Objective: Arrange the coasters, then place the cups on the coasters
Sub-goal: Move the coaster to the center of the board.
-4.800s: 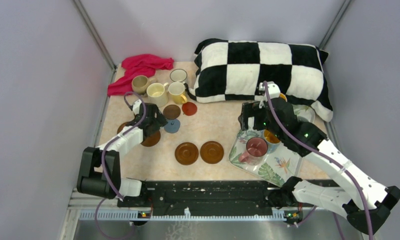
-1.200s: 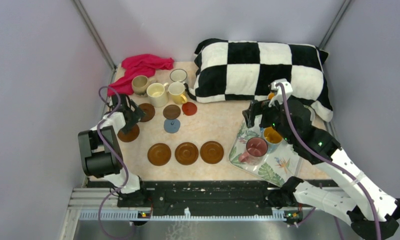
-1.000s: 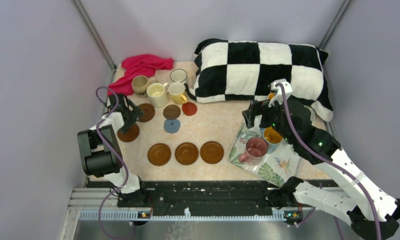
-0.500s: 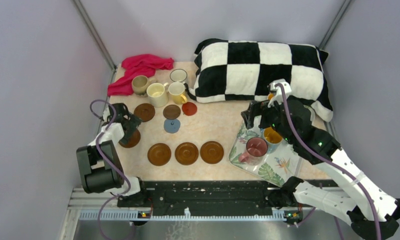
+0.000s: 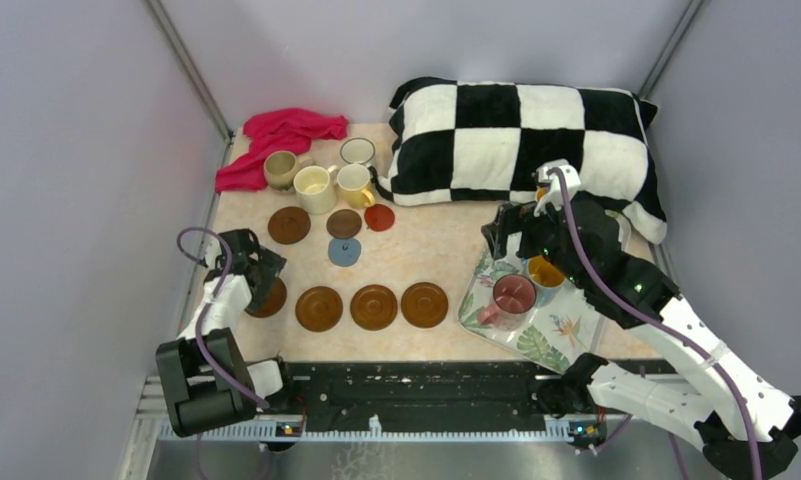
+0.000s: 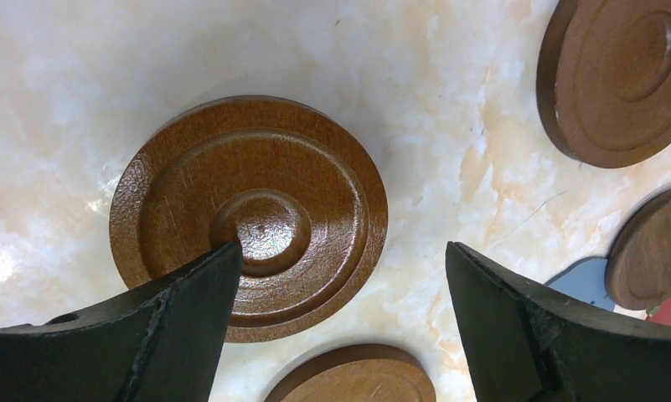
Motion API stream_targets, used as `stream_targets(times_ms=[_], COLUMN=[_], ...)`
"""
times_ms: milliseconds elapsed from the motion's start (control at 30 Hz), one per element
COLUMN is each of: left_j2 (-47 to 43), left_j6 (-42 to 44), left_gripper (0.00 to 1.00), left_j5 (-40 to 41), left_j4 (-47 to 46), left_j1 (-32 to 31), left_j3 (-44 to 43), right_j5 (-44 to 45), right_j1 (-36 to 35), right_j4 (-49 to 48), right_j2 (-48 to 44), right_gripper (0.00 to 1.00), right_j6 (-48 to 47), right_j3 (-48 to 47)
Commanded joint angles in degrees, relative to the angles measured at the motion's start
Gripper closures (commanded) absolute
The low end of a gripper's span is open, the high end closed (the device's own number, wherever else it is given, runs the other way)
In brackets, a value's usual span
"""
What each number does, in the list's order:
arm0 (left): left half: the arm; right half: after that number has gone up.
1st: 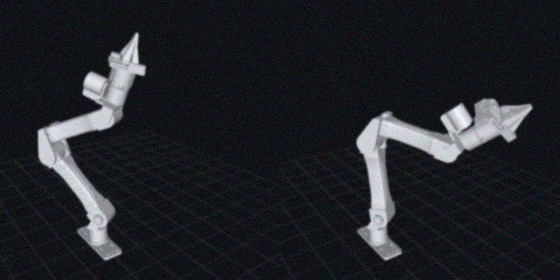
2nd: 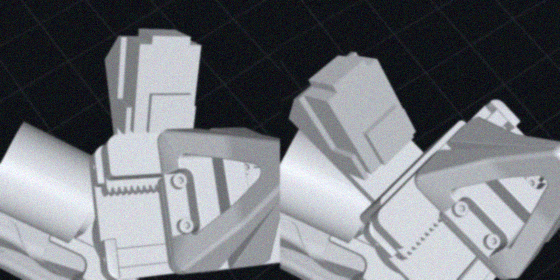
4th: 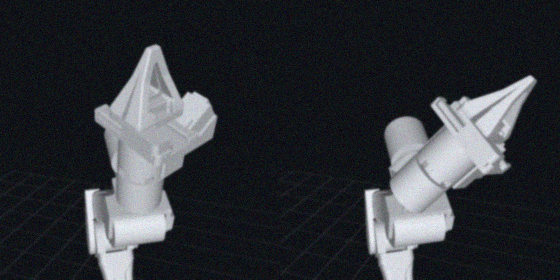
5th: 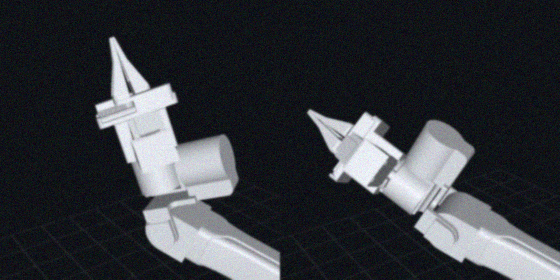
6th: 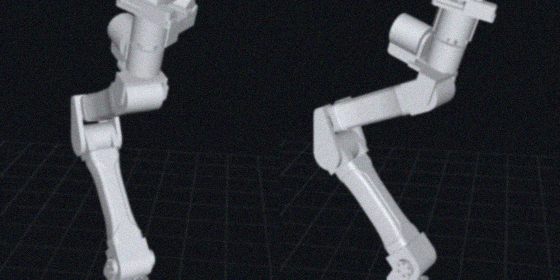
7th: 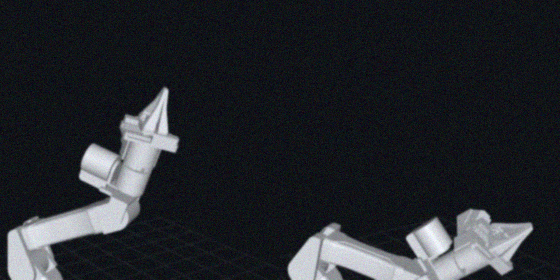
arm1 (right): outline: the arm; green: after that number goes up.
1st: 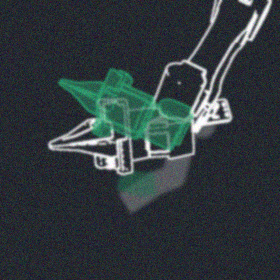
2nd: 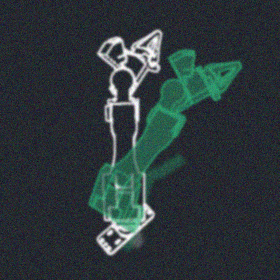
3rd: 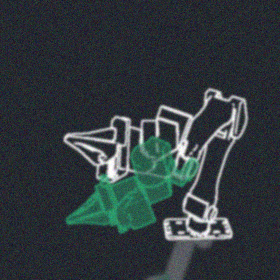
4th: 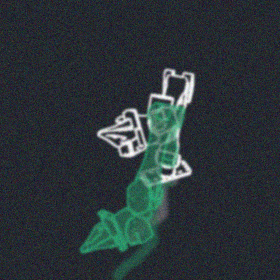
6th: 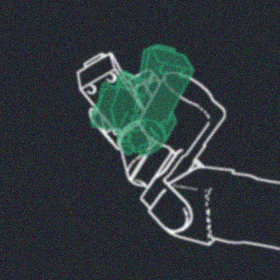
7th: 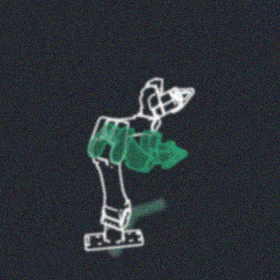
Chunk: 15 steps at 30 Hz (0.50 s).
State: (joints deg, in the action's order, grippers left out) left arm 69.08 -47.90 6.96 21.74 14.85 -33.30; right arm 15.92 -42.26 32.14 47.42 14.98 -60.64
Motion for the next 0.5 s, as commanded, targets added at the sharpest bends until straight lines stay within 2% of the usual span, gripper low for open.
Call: stream_targets(times_ms=[0, 467], left_j2=[-2.58, -8.51], left_j6=[-1.02, -1.23], left_gripper=[0.02, 0.02], left_j5=[0.00, -1.03], left_j4=[6.28, 11.00], left_j1=[0.18, 0.18], left_j3=[2.61, 5.54], right_j5=[-0.74, -0.75], right_j1=[-0.23, -0.20], right_j4=[-2.78, -2.41], right_j2=[0.13, 0.56], right_gripper=[0.01, 0.01], right_j6=[-0.59, -0.56], right_j3=[0.01, -0.33])
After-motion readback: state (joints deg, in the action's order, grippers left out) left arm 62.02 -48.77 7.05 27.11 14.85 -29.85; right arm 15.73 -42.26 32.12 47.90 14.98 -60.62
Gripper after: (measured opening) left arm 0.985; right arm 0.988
